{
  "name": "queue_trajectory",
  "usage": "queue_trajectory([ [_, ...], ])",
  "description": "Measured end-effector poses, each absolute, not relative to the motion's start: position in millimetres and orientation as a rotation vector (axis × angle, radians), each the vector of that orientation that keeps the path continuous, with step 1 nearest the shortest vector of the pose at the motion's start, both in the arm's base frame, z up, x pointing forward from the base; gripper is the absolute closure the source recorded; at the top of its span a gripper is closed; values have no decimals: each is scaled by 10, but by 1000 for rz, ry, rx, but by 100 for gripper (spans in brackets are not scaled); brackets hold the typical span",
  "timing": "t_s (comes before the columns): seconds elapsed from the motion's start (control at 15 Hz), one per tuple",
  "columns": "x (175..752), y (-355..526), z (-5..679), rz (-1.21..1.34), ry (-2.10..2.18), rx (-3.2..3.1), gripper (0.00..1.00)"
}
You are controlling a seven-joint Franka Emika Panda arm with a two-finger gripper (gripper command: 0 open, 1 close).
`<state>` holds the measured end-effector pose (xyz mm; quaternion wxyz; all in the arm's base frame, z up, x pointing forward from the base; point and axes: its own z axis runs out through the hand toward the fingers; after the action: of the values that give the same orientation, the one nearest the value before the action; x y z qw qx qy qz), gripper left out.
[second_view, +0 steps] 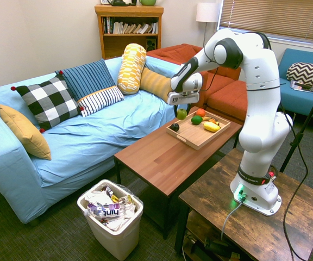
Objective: Put the apple in the tray
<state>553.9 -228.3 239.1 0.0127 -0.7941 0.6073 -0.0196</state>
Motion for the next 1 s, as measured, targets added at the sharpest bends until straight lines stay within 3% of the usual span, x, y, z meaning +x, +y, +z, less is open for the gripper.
queue_trajectory([
  [0.87, 5497, -3159, 1100, 92, 2055, -2368, 100],
  [0.93, 5496, -3171, 1097, 97, 2053, -2366, 0],
  [1.0, 5495, -3176, 1094, 99, 2049, -2367, 0],
])
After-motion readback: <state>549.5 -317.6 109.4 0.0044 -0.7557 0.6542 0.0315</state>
